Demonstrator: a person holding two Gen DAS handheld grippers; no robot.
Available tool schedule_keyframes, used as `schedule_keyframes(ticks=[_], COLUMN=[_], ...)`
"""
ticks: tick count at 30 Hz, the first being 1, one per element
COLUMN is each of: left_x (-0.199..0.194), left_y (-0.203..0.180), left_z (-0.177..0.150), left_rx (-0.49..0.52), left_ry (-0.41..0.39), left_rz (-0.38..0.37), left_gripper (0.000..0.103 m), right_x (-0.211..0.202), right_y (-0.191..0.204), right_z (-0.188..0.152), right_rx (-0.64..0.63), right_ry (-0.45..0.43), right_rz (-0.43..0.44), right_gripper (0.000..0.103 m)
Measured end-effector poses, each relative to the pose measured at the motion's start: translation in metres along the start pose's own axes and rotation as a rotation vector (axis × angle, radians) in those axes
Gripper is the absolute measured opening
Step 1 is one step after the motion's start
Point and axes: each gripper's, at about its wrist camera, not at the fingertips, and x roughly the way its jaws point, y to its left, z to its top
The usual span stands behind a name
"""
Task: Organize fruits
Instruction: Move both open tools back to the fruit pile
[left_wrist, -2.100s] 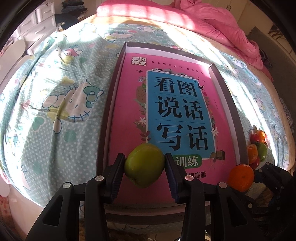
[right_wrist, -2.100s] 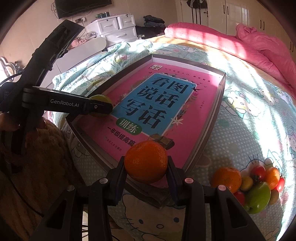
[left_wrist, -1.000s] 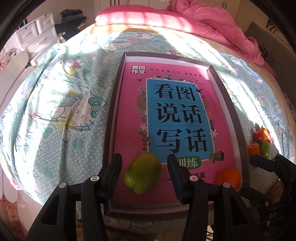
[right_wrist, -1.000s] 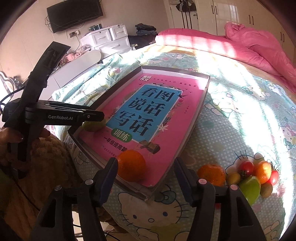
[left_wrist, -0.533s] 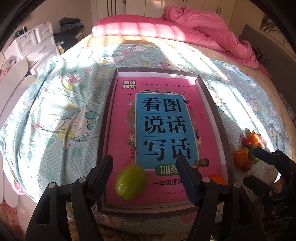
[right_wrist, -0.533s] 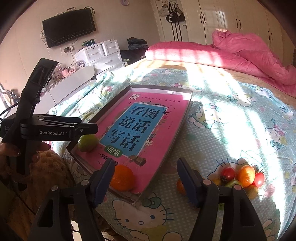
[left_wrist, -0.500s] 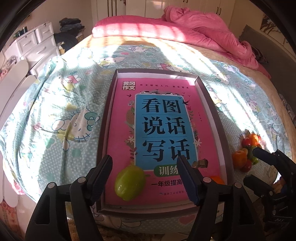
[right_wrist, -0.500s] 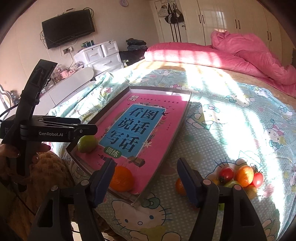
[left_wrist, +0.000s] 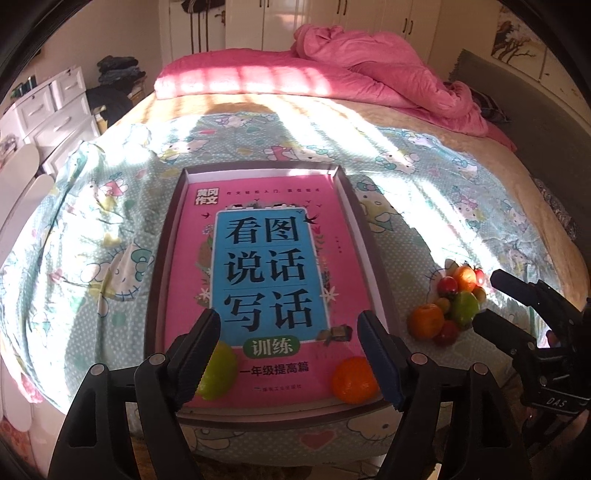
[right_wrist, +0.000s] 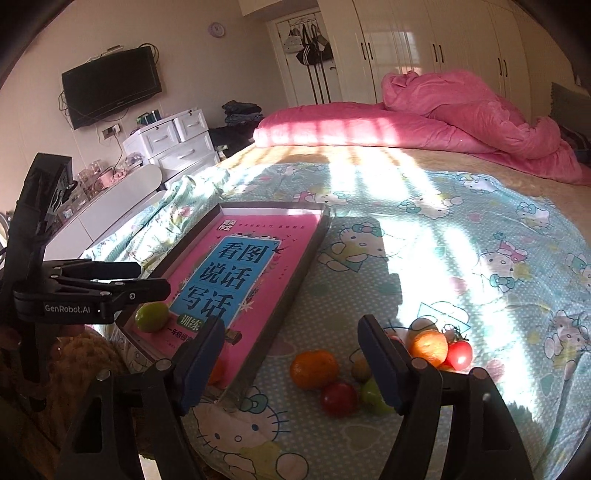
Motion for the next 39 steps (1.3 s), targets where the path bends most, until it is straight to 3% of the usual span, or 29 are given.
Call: schedule_keyframes(ticks=[16, 26, 36, 39], left_x=[0.0, 0.021, 0.048, 0.057], left_y=[-0.066, -0.102, -0.142, -0.148], left_z=[-0.002, -0.007, -0.016, -0.014], left_rx=[0.132, 0.238, 0.478, 0.521], left_ry=[0.013, 0.067, 0.139, 0.164], left_rz=[-0.074, -0.102, -0.106, -0.105], left_gripper=[0.078, 0.078, 0.078, 0.066], right_x=[-0.037, -0.034, -0.019, -0.01], right_y=[-0.075, -0.086, -0.089, -0.089], right_z=[-0.008, -0.024, -0.037, -0.041], right_rx=[0.226, 0.241, 0.273, 0.288], right_ry=[-0.052, 0.01, 0.096, 0.134], right_rz=[-0.088, -0.127, -0.114, -0.09], right_gripper=[0.074, 0.074, 0.074, 0.074])
